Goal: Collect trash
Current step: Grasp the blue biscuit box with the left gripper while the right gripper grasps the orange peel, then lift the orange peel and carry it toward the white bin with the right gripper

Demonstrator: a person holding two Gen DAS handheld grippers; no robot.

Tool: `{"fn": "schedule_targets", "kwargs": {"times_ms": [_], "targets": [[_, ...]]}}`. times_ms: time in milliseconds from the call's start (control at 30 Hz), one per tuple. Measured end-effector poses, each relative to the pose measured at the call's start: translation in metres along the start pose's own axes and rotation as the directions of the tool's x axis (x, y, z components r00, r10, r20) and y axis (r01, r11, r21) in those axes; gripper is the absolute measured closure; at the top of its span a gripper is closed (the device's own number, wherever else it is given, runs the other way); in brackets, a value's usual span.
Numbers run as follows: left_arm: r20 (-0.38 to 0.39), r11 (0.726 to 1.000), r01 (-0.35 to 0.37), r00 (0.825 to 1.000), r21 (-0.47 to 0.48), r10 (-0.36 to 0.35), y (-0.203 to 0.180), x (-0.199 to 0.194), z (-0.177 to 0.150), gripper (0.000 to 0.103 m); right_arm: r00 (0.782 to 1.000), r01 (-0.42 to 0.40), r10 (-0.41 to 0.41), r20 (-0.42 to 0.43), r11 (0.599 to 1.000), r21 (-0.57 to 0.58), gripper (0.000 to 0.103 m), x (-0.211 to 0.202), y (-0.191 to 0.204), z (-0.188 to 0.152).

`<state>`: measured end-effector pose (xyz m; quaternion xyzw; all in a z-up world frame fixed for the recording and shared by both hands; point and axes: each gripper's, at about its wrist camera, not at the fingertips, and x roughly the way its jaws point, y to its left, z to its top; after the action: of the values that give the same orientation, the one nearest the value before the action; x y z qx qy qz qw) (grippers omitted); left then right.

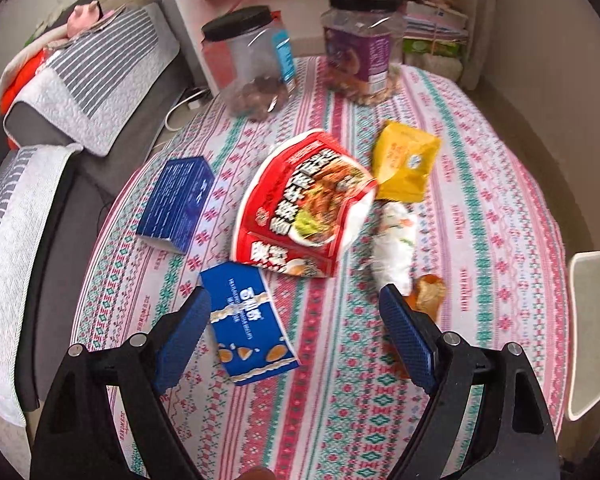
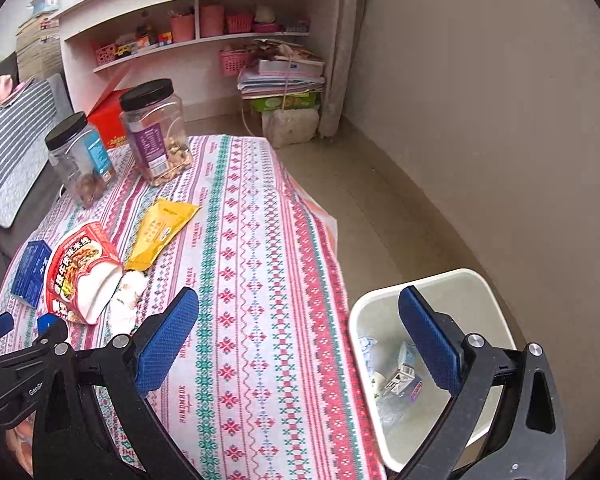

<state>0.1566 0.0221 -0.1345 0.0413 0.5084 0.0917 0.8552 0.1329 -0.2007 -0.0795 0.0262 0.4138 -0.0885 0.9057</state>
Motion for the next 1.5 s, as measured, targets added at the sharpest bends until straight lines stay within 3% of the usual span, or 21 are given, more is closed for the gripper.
{"fn": "schedule_targets", "kwargs": {"times_ms": [100, 233, 433, 500, 567, 700, 867, 900, 933, 1000, 1067, 1133, 1267, 1500], "targets": [[-0.083, 0.999, -0.025, 0.996, -0.039, 0.022, 0.020, 0.028, -0.002, 0.019, 0.997, -0.041, 0.040, -0.066, 0.999, -0.014, 0.007, 0.018, 0.023, -0.004], [-0.188, 0.996, -0.010, 0.982, -0.093, -0.008, 0.038, 0.059, -0.006, 0.019, 0.988, -0.074, 0.068, -0.136, 0.997, -0.035, 0.007, 0.040, 0.050, -0.011], [-0.263, 0.990, 0.053, 0.961, -0.134, -0.087, 0.050, 0.083, -0.014, 0.020, 0.970, -0.105, 0.088, -0.227, 0.992, -0.067, 0.007, 0.064, 0.080, -0.026], [-0.279, 0.987, 0.078, 0.954, -0.140, -0.115, 0.052, 0.087, -0.018, 0.027, 0.961, -0.120, 0.097, -0.258, 0.990, -0.077, 0.007, 0.070, 0.086, -0.031], [-0.254, 0.989, 0.086, 0.961, -0.119, -0.114, 0.053, 0.082, -0.019, 0.044, 0.949, -0.140, 0.111, -0.294, 0.987, -0.079, 0.007, 0.077, 0.093, -0.036], [-0.229, 0.986, 0.113, 0.963, -0.125, -0.140, 0.063, 0.065, -0.023, 0.046, 0.926, -0.176, 0.135, -0.351, 0.980, -0.088, 0.007, 0.086, 0.105, -0.045], [-0.127, 0.992, 0.068, 0.988, -0.109, -0.082, 0.081, 0.025, -0.029, 0.048, 0.917, -0.200, 0.140, -0.372, 0.972, -0.125, 0.009, 0.091, 0.124, -0.055], [-0.101, 0.993, 0.056, 0.993, -0.102, -0.066, 0.083, 0.017, -0.029, 0.048, 0.917, -0.203, 0.141, -0.372, 0.970, -0.133, 0.011, 0.092, 0.128, -0.056], [-0.078, 0.994, 0.049, 0.995, -0.098, -0.056, 0.085, 0.010, -0.029, 0.048, 0.915, -0.208, 0.141, -0.378, 0.968, -0.144, 0.021, 0.094, 0.132, -0.058], [-0.040, 0.994, 0.050, 0.998, -0.100, -0.055, 0.090, -0.001, -0.030, 0.048, 0.927, -0.204, 0.134, -0.351, 0.964, -0.172, 0.030, 0.091, 0.136, -0.059], [-0.013, 0.993, 0.057, 0.998, -0.102, -0.059, 0.093, -0.007, -0.029, 0.048, 0.928, -0.229, 0.159, -0.337, 0.957, -0.180, 0.071, 0.085, 0.140, -0.056], [0.000, 0.991, 0.071, 0.997, -0.110, -0.071, 0.097, -0.005, -0.019, 0.048, 0.924, -0.253, 0.185, -0.334, 0.952, -0.173, 0.083, 0.078, 0.139, -0.053], [0.036, 0.984, 0.106, 0.994, -0.146, -0.102, 0.103, -0.012, -0.013, 0.048, 0.923, -0.299, 0.250, -0.294, 0.944, -0.136, 0.085, 0.057, 0.128, -0.040], [0.131, 0.971, 0.159, 0.982, -0.176, -0.137, 0.104, -0.033, -0.002, 0.048, 0.930, -0.364, 0.351, -0.108, 0.922, -0.133, 0.085, 0.003, 0.116, -0.013]]}}
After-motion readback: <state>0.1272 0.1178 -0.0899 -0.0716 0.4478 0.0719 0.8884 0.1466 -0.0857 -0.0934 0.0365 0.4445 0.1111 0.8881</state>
